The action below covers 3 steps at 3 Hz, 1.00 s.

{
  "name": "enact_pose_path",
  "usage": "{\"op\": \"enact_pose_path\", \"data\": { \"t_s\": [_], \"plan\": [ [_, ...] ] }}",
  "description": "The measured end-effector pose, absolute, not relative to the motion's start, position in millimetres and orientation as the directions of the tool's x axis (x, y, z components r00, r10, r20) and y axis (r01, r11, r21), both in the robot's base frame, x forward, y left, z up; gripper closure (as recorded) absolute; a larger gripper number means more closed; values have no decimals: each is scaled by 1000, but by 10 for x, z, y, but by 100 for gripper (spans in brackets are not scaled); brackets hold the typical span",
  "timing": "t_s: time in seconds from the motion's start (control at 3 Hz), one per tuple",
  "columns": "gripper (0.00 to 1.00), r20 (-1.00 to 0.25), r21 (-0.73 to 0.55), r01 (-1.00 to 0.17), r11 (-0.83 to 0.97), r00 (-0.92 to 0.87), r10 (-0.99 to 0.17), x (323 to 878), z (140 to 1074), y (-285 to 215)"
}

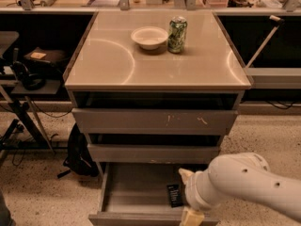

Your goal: Pick rxbar blueberry from bottom drawer and place on counter

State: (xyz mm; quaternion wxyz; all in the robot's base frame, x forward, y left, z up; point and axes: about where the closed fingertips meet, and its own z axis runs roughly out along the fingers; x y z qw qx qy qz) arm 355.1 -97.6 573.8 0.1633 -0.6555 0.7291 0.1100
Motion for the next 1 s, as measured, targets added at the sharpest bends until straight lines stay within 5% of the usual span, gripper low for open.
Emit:
{"op": "enact_pose_path", "data": {
  "t_s": [0.67,1.0],
  "plan": [
    [0,-346,-208,-976,71,6,-938,4814,5608,-1020],
    [0,-339,-214,-975,57,19,-941,4824,5608,-1015]
  ]
}}
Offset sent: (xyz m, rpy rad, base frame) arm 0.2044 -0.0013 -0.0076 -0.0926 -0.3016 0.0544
